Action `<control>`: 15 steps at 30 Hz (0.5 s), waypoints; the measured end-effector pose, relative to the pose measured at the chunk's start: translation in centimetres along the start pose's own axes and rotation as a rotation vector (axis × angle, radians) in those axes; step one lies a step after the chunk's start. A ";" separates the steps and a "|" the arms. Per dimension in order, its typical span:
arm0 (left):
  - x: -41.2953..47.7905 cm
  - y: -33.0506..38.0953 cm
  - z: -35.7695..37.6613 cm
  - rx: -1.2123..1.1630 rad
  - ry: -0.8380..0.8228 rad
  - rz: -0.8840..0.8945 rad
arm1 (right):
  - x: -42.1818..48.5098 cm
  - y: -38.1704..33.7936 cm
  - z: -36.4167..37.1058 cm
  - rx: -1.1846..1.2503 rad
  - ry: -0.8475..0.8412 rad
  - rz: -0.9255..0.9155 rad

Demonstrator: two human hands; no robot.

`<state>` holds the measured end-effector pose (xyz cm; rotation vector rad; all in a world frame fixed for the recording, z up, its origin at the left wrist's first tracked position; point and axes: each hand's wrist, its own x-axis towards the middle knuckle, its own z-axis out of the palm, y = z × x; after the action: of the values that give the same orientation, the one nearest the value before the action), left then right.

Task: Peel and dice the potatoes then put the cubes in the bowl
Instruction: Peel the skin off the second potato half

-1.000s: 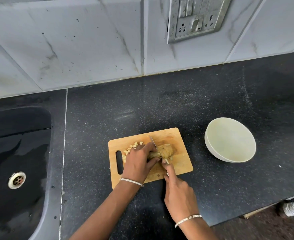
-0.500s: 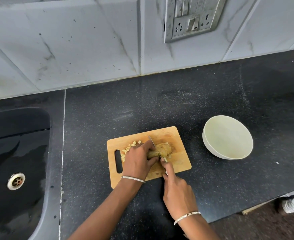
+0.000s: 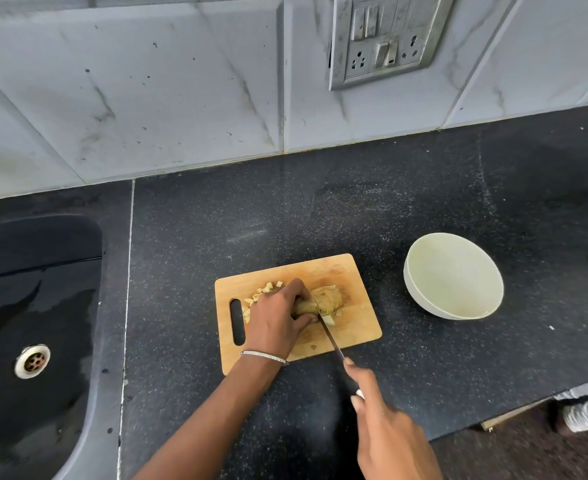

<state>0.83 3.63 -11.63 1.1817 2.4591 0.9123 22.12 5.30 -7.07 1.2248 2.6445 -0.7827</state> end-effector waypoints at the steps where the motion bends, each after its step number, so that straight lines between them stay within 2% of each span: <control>1: 0.0 0.0 -0.1 -0.007 -0.004 0.008 | -0.4 0.0 -0.5 0.001 0.003 0.004; 5: -0.3 -0.4 -0.4 -0.005 0.031 0.027 | 0.0 -0.6 -1.9 0.042 0.095 -0.063; 15: -0.9 -0.6 -0.5 0.007 0.042 0.009 | 3.3 -2.5 -0.8 0.015 0.050 -0.096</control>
<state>0.75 2.43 -11.66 1.1889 2.4941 0.9414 18.19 6.59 -6.42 1.1435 2.7604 -0.7982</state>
